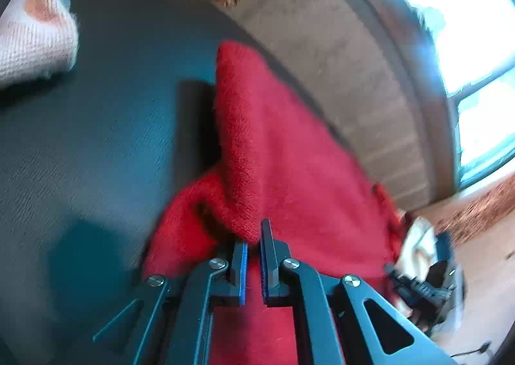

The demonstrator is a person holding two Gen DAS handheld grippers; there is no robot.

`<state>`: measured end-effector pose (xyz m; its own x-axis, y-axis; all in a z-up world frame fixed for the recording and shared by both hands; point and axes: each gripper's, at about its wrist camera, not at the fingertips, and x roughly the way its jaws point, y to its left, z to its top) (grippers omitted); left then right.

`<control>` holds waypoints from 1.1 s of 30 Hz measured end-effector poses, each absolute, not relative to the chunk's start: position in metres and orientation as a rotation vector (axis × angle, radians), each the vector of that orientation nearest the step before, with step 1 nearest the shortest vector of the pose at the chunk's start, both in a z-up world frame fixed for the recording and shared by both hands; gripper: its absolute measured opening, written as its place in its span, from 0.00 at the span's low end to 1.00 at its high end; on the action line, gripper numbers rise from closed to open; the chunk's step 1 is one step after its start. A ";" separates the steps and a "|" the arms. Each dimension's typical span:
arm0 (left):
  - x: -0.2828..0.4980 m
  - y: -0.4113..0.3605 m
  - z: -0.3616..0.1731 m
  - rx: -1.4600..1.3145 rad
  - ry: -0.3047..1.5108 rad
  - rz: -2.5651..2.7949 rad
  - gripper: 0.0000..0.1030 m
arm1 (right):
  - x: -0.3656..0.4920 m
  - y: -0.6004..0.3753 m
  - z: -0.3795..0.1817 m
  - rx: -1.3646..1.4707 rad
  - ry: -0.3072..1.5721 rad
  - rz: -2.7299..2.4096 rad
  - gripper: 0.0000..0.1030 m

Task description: Fold clothes

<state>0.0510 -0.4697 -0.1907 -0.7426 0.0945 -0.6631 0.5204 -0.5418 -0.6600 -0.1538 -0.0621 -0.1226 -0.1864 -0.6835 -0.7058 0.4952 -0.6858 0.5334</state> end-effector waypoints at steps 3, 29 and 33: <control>0.056 -0.470 -0.184 0.983 1.344 -2.397 0.10 | -0.152 -0.057 -0.129 1.297 -0.217 -1.945 0.14; 0.009 -0.474 -0.099 1.232 0.558 -2.522 0.25 | -0.178 -0.115 -0.126 1.104 0.263 -1.893 0.42; -0.053 -0.444 -0.086 1.208 0.281 -2.716 0.36 | -0.180 -0.117 -0.126 1.088 0.317 -1.896 0.33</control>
